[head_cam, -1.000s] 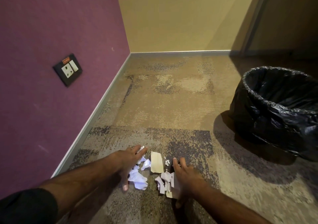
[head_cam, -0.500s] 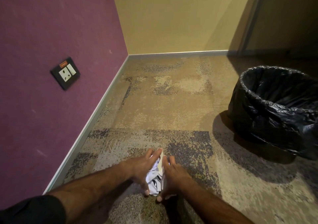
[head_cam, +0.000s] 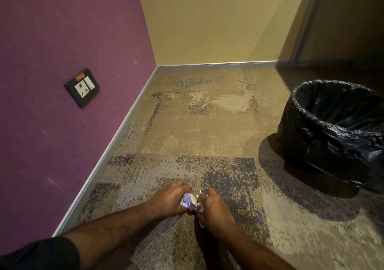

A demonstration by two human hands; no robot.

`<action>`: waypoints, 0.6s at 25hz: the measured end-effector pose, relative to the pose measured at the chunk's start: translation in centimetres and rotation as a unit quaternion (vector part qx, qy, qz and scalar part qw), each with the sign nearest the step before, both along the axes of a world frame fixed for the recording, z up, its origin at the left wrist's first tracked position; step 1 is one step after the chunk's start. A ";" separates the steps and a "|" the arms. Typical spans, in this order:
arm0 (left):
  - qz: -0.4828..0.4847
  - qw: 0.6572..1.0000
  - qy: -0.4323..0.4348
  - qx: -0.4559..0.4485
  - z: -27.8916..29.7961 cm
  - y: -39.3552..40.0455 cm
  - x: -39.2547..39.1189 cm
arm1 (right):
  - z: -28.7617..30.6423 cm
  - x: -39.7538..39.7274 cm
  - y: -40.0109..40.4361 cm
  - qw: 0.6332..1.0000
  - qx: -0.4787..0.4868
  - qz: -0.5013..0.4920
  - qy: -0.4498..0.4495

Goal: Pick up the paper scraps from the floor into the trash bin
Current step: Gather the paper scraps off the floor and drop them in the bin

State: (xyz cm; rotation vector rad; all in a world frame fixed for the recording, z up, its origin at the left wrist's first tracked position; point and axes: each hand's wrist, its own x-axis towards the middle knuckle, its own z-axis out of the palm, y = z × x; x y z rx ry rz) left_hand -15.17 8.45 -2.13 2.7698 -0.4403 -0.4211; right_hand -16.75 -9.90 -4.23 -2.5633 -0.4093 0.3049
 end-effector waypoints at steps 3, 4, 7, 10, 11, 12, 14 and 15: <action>0.035 0.999 0.000 -0.038 0.5 0.1 0.1 | -0.2 0.4 -0.1 0.999 0.027 -0.029 -0.008; 0.045 0.998 -0.001 -0.042 0.8 0.1 0.1 | 0.0 0.6 -0.2 0.999 0.033 -0.035 -0.007; 0.074 0.995 0.014 -0.059 1.8 0.1 0.5 | 1.8 1.6 -0.7 0.997 0.054 -0.057 0.007; 0.093 0.992 0.011 -0.089 2.7 0.2 1.0 | 3.4 2.8 -1.7 0.996 0.047 -0.080 0.000; 0.105 0.989 0.007 -0.100 3.1 0.2 1.2 | 3.8 3.1 -2.0 0.994 0.054 -0.096 -0.001; 0.120 0.987 0.004 -0.108 3.5 0.2 1.3 | 4.1 3.5 -2.4 0.992 0.066 -0.112 -0.002; 0.146 0.983 -0.003 -0.112 4.5 0.1 1.4 | 5.1 4.0 -3.2 0.987 0.084 -0.139 -0.002; 0.156 0.981 -0.007 -0.113 5.0 0.1 1.5 | 5.7 4.2 -3.6 0.986 0.090 -0.143 -0.003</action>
